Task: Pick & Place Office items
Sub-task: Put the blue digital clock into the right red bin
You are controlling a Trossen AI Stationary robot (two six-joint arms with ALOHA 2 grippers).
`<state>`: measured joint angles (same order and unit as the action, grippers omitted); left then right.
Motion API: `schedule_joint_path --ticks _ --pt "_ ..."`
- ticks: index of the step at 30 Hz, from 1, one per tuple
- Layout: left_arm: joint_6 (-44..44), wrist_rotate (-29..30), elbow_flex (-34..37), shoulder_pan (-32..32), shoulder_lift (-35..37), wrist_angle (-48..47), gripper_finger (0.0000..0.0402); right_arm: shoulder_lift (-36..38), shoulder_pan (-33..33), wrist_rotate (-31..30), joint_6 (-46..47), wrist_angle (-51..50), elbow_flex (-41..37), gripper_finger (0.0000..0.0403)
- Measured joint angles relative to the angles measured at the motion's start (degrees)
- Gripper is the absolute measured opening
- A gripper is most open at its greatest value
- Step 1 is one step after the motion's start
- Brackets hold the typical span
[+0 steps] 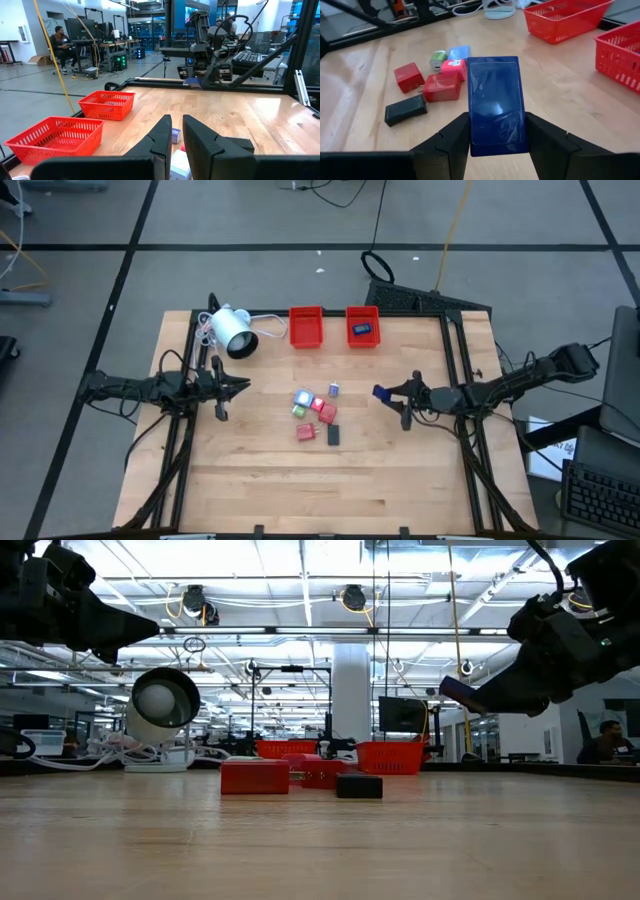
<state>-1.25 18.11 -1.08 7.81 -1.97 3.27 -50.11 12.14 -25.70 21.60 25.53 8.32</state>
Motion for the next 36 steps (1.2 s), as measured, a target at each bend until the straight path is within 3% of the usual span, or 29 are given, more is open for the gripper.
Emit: schedule_joint_path --ticks 36 --pt "0.00 0.00 0.00 0.00 0.00 0.00 0.0047 -0.02 -16.45 -0.01 1.51 1.26 0.00 0.0167"
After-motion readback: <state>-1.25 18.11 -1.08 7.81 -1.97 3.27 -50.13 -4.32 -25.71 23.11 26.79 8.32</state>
